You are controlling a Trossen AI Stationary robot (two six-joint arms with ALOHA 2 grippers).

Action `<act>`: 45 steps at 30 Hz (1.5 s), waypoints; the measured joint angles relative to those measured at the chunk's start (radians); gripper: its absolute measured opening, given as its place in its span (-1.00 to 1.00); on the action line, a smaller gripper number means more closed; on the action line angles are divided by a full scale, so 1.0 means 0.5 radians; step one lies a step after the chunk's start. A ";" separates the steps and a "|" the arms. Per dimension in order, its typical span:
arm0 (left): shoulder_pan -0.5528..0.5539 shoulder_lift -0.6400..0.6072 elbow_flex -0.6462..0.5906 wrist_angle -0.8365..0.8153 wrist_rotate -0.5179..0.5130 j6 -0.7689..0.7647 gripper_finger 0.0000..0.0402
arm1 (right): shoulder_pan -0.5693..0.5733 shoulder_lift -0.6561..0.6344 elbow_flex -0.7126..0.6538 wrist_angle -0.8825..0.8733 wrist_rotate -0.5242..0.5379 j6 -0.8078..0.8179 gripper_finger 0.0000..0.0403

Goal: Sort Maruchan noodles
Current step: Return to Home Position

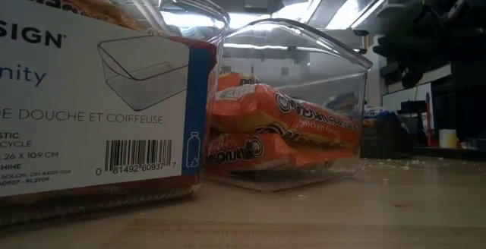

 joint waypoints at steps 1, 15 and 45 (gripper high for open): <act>-0.001 0.002 0.000 -0.010 0.042 -0.038 -0.91 | 0.000 0.000 0.000 -0.010 -0.028 0.001 -0.64; -0.001 0.010 0.000 -0.012 0.061 -0.148 -0.91 | 0.000 0.002 0.000 -0.118 -0.022 0.206 -0.64; 0.000 0.010 0.001 -0.012 0.059 -0.148 -0.91 | 0.000 0.002 0.000 -0.119 -0.022 0.206 -0.64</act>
